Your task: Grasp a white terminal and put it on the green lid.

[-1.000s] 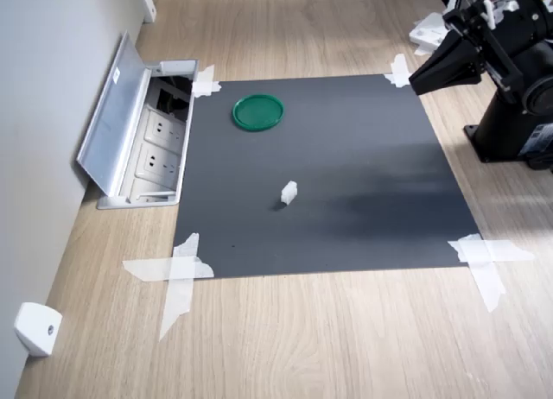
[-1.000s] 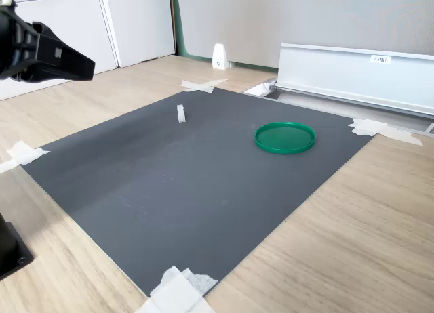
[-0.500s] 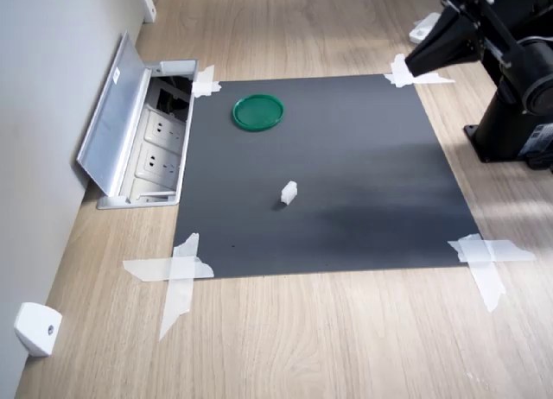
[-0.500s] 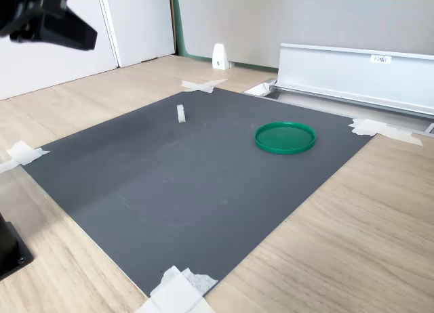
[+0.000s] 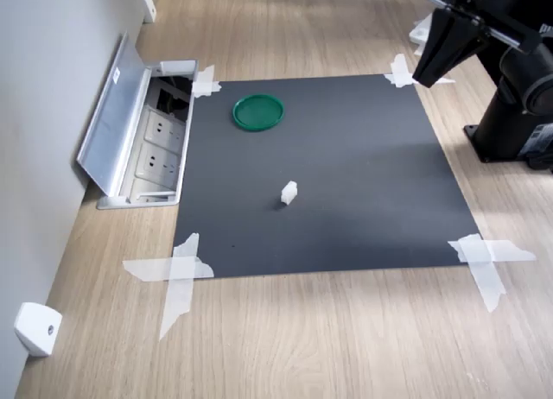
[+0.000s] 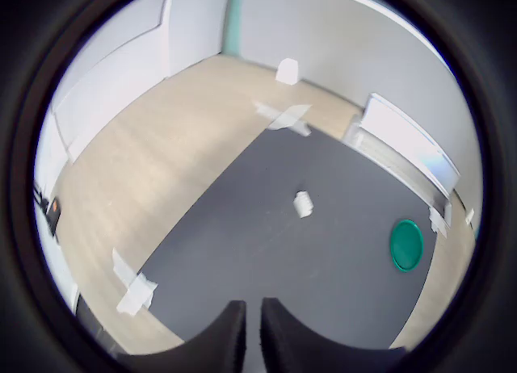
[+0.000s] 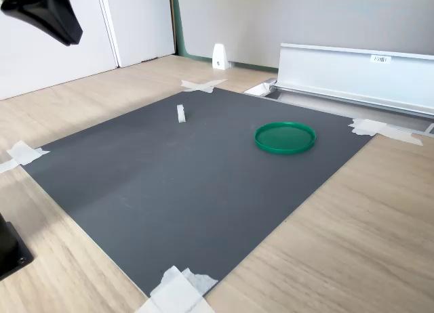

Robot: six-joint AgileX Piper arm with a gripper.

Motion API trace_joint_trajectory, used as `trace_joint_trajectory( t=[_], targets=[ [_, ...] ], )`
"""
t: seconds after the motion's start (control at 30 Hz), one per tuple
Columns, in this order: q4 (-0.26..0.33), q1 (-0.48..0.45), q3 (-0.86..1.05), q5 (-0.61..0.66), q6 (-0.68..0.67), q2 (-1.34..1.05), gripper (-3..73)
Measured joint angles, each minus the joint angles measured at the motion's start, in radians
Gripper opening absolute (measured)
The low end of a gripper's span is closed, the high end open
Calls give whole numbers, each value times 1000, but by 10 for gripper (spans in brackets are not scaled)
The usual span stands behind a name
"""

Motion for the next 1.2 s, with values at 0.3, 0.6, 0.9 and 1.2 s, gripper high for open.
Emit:
trace_joint_trajectory(
  t=[0.3, 0.6, 0.9, 1.2],
  targets=[
    [-46, 0, -272, 146, -35, 244, 551],
    [-97, 131, -524, 191, -28, 485, 690],
    [-200, 270, -619, 188, 87, 742, 692],
    [-236, 276, -609, 133, 65, 877, 680]
  ],
)
